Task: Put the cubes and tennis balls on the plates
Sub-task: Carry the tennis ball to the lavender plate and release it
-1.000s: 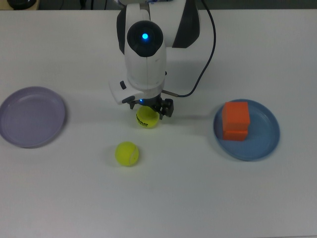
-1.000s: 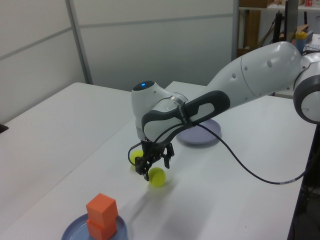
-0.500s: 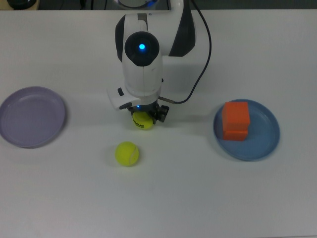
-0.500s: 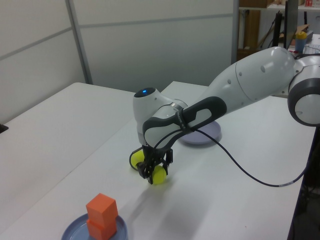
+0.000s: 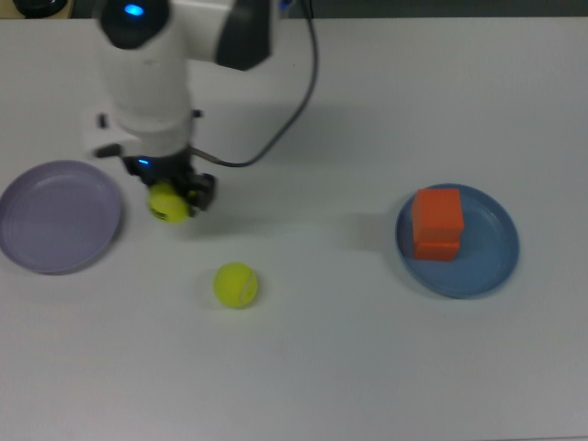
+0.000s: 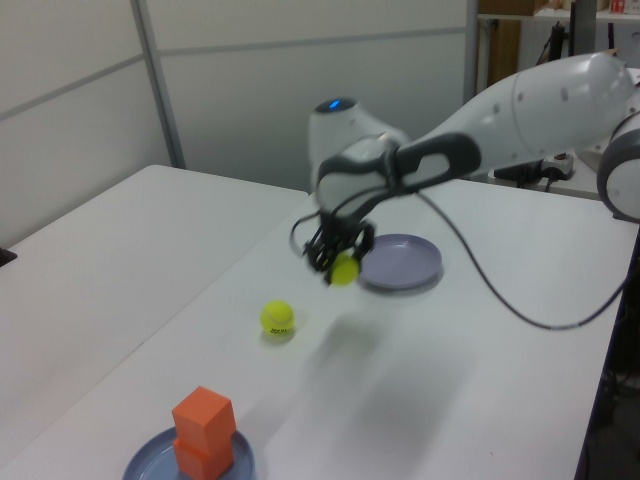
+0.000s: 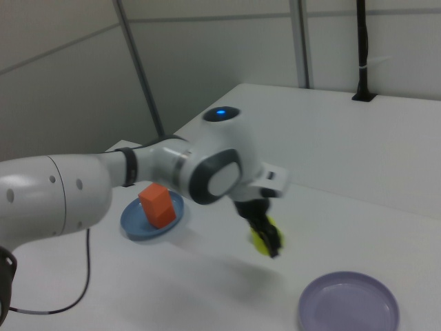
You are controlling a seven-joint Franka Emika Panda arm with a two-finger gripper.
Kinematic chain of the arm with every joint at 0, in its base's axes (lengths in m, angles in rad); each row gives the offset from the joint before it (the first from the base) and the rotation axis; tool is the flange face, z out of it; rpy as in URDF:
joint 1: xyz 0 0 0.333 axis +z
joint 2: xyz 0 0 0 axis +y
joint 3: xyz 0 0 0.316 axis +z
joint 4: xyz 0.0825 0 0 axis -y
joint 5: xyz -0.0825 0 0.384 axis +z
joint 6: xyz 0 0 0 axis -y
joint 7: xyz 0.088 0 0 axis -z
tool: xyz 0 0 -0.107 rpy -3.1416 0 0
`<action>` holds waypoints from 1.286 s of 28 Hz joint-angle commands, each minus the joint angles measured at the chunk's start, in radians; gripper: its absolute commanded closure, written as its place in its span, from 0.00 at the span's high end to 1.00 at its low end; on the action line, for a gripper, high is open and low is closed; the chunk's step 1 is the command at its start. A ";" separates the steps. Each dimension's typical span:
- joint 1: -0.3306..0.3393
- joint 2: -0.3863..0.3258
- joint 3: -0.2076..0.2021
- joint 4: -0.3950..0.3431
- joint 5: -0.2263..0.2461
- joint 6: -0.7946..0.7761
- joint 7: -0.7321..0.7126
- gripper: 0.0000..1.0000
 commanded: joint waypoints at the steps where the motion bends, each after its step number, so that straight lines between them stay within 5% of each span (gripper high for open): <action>1: -0.033 0.020 -0.097 0.000 0.069 -0.015 -0.103 0.00; 5: -0.076 0.060 -0.123 0.003 0.128 -0.012 -0.198 0.00; 18: -0.097 0.152 -0.131 0.001 0.126 0.045 -0.213 0.02; 19: -0.100 0.152 -0.131 0.001 0.125 0.043 -0.215 0.22; 21: -0.105 0.151 -0.131 0.001 0.119 0.042 -0.218 1.00; 27: -0.104 0.081 -0.162 0.006 0.125 0.008 -0.243 1.00; 31: -0.096 0.015 -0.157 0.038 0.131 -0.062 -0.267 1.00; 36: -0.051 0.019 -0.137 0.096 0.177 -0.073 -0.267 1.00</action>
